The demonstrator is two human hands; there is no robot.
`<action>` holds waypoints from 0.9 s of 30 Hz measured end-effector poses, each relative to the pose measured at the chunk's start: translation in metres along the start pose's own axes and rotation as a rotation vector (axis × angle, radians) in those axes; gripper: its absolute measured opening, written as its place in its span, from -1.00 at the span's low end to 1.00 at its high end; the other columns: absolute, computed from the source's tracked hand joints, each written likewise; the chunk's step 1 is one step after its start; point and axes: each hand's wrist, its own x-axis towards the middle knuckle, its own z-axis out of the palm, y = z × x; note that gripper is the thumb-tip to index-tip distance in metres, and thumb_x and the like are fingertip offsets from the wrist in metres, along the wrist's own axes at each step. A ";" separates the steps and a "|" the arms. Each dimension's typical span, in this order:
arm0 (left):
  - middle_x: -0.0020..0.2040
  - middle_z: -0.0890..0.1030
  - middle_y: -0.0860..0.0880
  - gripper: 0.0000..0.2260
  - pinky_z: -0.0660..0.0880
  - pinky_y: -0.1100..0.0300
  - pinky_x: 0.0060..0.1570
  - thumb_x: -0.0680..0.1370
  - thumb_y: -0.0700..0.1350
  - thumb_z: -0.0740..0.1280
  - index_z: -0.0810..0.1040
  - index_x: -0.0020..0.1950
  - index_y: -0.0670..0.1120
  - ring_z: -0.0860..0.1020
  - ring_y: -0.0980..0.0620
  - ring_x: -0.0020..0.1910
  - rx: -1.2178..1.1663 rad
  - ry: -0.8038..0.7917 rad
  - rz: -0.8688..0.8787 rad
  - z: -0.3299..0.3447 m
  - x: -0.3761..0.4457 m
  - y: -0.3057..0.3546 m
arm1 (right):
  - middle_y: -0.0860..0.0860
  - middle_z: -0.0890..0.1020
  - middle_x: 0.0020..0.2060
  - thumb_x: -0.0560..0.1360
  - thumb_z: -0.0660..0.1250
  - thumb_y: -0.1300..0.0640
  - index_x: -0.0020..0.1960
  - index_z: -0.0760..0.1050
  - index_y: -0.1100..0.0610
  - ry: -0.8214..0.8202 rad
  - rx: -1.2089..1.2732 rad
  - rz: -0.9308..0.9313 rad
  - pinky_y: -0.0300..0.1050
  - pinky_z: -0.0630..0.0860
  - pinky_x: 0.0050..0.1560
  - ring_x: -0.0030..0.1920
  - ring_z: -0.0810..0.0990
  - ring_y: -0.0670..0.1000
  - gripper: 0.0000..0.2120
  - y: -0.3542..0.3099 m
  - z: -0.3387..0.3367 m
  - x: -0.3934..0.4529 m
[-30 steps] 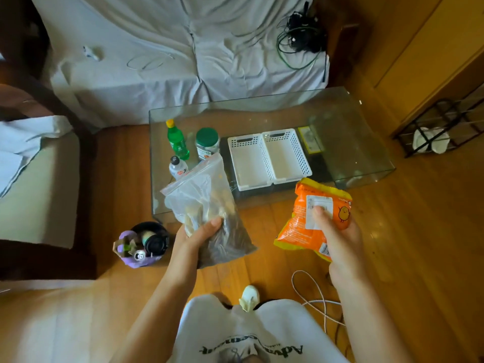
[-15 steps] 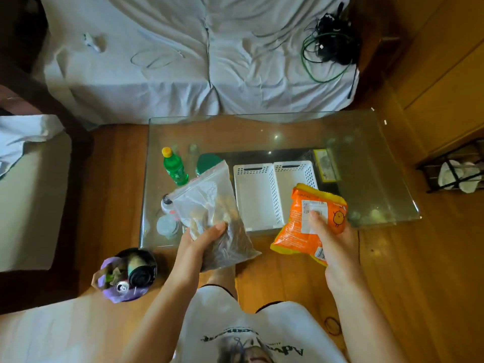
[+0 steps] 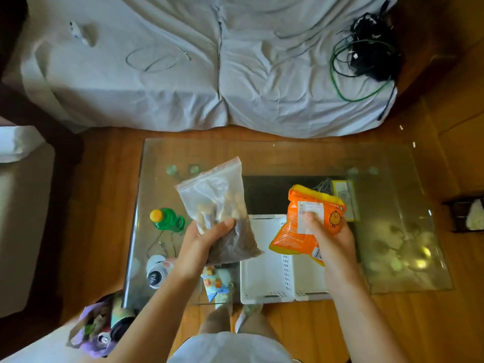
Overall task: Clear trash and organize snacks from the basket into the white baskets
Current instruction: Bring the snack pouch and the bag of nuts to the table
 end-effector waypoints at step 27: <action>-0.30 0.50 0.02 -0.69 0.47 0.08 -0.05 0.44 0.17 0.36 0.42 -0.08 -0.05 0.51 0.01 -0.23 0.863 0.119 -0.506 -0.024 0.342 -0.189 | -0.07 0.50 0.09 0.44 0.35 -0.11 0.24 0.36 -0.04 -0.240 -0.409 0.284 -0.02 0.50 0.06 0.06 0.52 0.00 -0.58 0.191 0.086 0.340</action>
